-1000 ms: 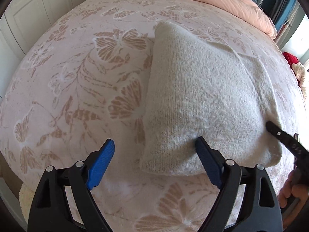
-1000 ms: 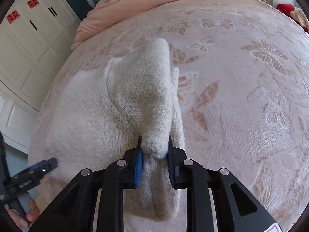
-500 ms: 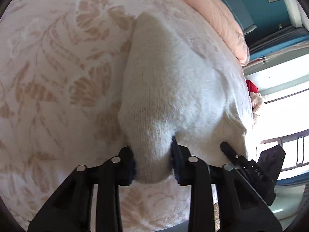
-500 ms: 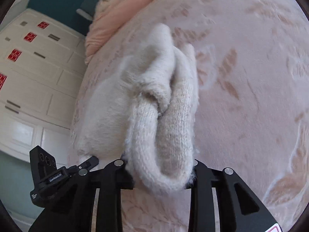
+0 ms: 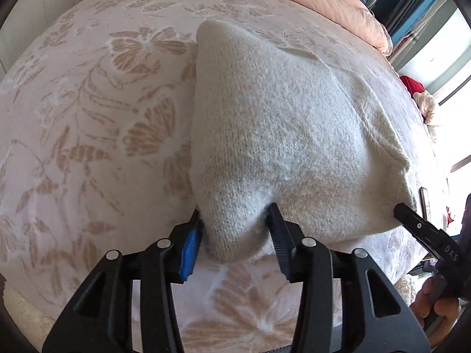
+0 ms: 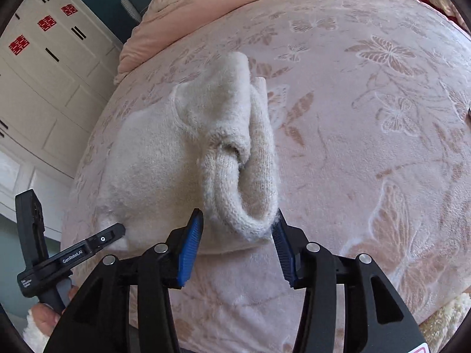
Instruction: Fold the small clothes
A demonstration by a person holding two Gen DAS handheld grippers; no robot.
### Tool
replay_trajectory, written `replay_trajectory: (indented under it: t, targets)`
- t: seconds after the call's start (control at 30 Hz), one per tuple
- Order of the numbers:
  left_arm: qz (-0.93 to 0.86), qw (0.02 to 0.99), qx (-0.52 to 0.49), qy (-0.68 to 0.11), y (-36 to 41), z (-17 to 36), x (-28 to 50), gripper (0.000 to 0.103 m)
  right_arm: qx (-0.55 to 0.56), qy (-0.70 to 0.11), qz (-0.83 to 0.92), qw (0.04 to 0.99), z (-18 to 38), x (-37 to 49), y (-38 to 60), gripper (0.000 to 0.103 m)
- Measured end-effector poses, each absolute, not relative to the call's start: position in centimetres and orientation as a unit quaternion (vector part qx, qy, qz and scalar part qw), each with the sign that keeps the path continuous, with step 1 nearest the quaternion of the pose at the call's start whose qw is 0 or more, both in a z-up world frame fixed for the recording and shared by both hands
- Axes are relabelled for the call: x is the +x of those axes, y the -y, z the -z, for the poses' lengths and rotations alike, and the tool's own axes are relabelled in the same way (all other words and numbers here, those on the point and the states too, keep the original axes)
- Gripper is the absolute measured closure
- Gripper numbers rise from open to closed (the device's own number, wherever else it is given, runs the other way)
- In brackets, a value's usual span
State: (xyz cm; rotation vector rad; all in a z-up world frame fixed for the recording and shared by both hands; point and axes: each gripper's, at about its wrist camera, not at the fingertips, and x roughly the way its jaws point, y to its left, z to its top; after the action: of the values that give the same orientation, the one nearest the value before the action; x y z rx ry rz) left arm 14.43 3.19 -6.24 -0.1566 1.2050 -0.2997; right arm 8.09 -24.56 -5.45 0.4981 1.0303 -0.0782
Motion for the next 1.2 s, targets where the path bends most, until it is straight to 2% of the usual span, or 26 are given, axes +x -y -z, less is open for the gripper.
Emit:
replay_trajectory:
  t: [0.13, 0.23, 0.37, 0.47, 0.83, 1.2]
  targets:
    - [0.107, 0.826, -0.053, -0.551, -3.9, 4.3, 13.0, 0.050, 0.236, -0.442, 0.061, 0.863, 2.1, 5.9, 24.8, 0.054]
    - [0.087, 0.851, -0.008, -0.517, -3.7, 1.7, 10.8, 0.032, 0.191, -0.421, 0.071, 0.884, -0.5, 4.0, 22.9, 0.054]
    - [0.081, 0.864, 0.032, -0.496, -2.4, -0.1, 8.5, 0.030, 0.140, -0.412, 0.098, 0.895, -1.3, 1.6, 21.0, 0.054]
    - [0.079, 0.872, 0.037, -0.481, -1.8, -0.8, 7.0, 0.019, 0.136, -0.414, 0.113, 0.893, -0.9, 0.1, 20.2, 0.050]
    - [0.064, 0.896, 0.046, -0.436, -1.1, -1.4, 2.0, 0.010, 0.099, -0.414, 0.147, 0.893, -0.4, -5.1, 17.4, 0.041]
    - [0.044, 0.914, 0.048, -0.399, -1.9, -1.4, -1.7, 0.009, 0.075, -0.413, 0.148, 0.895, -0.3, -7.7, 15.2, 0.039]
